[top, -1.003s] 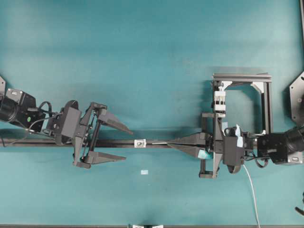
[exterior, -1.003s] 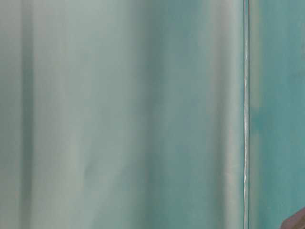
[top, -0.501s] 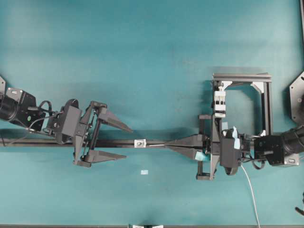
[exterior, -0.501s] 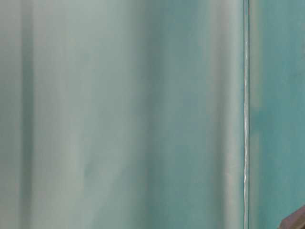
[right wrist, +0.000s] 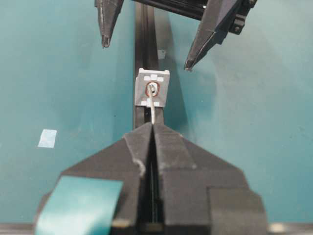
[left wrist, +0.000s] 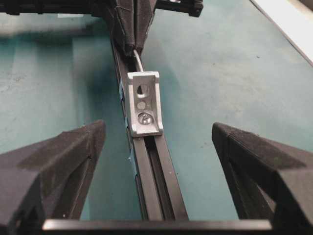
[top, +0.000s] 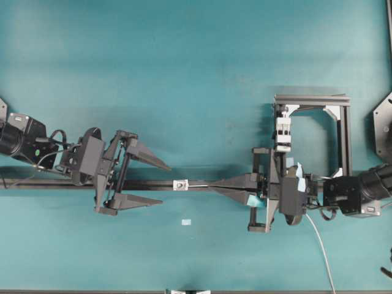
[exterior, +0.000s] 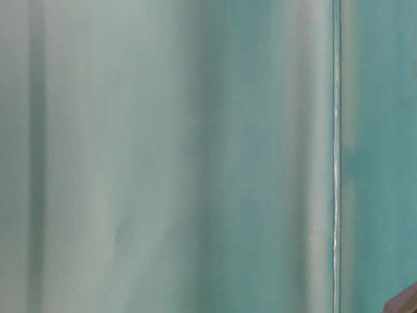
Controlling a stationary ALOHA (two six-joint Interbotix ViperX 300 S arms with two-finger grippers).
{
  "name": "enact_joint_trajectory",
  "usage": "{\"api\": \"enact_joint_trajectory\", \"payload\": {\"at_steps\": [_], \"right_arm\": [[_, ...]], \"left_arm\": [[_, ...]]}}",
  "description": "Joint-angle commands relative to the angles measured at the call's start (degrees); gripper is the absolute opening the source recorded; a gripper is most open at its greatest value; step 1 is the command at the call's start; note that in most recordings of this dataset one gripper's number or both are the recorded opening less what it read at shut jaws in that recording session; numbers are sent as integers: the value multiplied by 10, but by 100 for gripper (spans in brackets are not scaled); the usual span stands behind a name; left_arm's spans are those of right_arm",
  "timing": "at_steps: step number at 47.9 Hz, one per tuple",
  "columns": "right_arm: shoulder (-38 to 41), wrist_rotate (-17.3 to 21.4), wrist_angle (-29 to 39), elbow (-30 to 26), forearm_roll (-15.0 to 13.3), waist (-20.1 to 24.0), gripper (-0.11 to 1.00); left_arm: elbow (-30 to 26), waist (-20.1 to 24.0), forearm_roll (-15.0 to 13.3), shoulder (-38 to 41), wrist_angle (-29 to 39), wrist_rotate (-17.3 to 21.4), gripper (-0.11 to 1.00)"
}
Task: Insert the wire through the hole in the metal fitting marked with a red label. (retake)
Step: 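Align and push the wire tip through the bracket hole leftward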
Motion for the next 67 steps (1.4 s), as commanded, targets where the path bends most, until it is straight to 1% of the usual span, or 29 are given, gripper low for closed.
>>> {"api": "enact_joint_trajectory", "payload": {"at_steps": [1, 16, 46, 54, 60, 67], "right_arm": [[-6, -1, 3, -4, 3, -4, 2], [-6, -6, 27, -17, 3, -11, 2], [14, -15, 39, -54, 2, -24, 2], [14, -25, 39, -59, 1, -25, 2], [14, -27, 40, -63, 1, -26, 2], [14, -27, 48, -65, 1, -30, 2]], "left_arm": [[-2, 3, -2, -11, -3, -1, 49], [-2, 3, -2, -11, -3, -1, 49], [-3, 3, -2, -12, 4, 0, 48], [-5, 3, -2, -15, 4, 0, 48], [-4, 4, -2, -24, 12, 0, 48], [-8, 6, -2, -33, 46, 0, 48]]}}
